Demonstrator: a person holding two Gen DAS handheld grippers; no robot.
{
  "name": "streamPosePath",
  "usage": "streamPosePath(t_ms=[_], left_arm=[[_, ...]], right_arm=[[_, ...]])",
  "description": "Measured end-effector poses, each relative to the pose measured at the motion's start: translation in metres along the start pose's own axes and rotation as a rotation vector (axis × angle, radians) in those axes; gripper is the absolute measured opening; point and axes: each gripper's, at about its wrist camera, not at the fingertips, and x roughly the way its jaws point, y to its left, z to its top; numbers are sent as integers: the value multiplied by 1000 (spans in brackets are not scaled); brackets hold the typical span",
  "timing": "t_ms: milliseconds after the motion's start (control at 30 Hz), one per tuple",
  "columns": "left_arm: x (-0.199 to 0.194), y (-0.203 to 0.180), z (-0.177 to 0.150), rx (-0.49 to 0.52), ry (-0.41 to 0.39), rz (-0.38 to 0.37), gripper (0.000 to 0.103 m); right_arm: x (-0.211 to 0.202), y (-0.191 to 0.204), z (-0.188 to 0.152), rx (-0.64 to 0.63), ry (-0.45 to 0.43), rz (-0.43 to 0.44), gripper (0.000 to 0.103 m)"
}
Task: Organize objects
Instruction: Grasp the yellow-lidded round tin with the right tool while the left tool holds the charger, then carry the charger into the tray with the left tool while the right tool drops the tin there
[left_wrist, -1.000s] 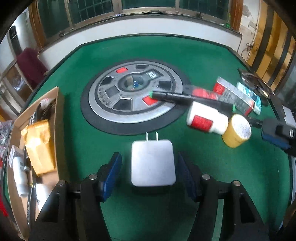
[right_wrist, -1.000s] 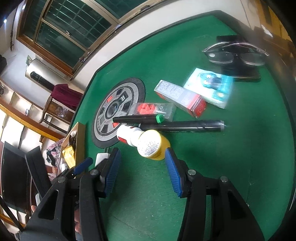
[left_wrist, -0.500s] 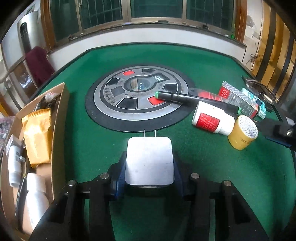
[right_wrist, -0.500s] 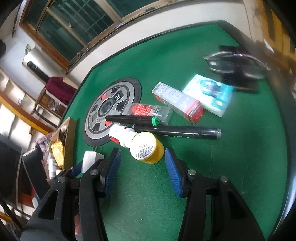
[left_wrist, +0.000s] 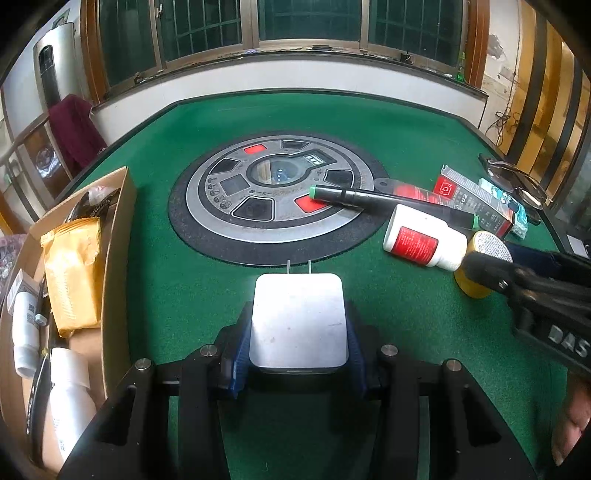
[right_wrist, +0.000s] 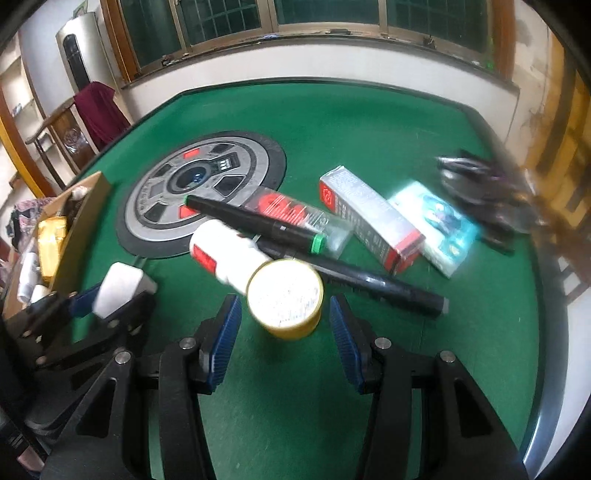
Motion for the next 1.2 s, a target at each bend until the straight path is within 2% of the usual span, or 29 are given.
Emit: streamPosePath(t_ms=[33, 100, 233, 333, 467, 600, 867, 1200], left_arm=[[0, 0, 0, 1, 0, 0, 39], [0, 0, 0, 3, -1, -2, 39], [-1, 1, 0, 9, -6, 11, 39], [-5, 4, 0, -4, -29, 8, 39], [-12, 7, 0, -15, -62, 15, 39], [-23, 7, -1, -14, -119, 66, 39], [-46, 12, -15, -41, -208, 126, 39], [-70, 18, -30, -47, -272, 172, 39]], right_arm=[[2, 0, 1, -3, 11, -2, 47], [7, -1, 0, -1, 48, 20, 37], [6, 1, -2, 0, 60, -9, 37], [0, -6, -3, 38, 70, 25, 37], [-16, -9, -3, 63, 22, 23, 37], [-33, -9, -2, 77, -37, 19, 37], [-42, -1, -1, 64, -62, 55, 37], [-58, 18, -6, 40, -96, 91, 37]])
